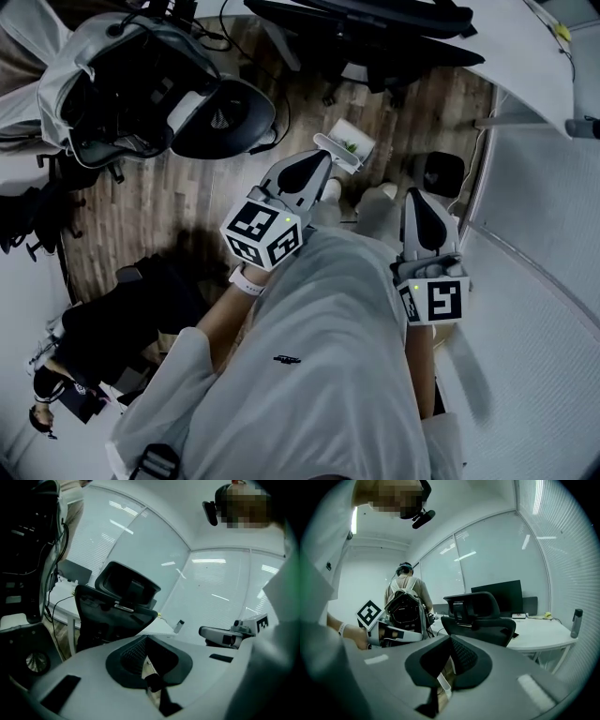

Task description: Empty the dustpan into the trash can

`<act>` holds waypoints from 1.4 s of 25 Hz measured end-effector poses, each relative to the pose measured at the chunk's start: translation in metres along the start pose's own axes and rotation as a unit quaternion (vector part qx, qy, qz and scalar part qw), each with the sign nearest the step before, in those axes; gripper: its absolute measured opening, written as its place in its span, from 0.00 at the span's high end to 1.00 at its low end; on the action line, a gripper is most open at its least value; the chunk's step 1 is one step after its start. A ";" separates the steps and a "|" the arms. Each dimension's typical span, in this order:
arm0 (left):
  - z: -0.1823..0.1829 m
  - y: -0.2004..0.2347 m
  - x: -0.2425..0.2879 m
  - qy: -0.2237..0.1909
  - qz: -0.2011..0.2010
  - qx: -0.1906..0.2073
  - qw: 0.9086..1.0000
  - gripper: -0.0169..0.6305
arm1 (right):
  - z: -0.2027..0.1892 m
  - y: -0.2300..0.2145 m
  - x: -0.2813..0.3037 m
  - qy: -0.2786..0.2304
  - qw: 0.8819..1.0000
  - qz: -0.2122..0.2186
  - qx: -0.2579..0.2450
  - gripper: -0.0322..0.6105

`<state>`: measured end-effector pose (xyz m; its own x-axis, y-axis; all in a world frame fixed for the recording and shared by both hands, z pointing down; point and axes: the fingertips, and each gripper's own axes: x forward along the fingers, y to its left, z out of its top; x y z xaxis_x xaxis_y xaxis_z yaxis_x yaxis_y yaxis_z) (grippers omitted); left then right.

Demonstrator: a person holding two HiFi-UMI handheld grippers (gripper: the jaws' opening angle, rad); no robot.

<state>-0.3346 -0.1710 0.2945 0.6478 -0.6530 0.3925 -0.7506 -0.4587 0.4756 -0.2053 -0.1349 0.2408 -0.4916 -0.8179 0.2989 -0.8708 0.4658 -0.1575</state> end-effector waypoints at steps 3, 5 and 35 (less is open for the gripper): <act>0.003 0.015 0.012 0.024 0.018 0.010 1.000 0.98 | 0.007 -0.003 0.021 0.012 1.000 0.007 0.001 0.94; -0.020 0.010 0.015 0.034 0.021 0.018 0.999 0.98 | -0.010 -0.005 0.012 0.011 1.000 0.009 0.003 0.94; -0.132 0.051 0.047 0.065 0.044 -0.106 0.991 0.82 | -0.117 -0.023 0.045 0.029 0.998 0.057 0.002 0.94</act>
<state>-0.3251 -0.1457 0.4418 0.6025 -0.5948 0.5321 -0.7697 -0.2569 0.5844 -0.2064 -0.1431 0.3676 -0.5857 -0.7386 0.3338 -0.8095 0.5532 -0.1966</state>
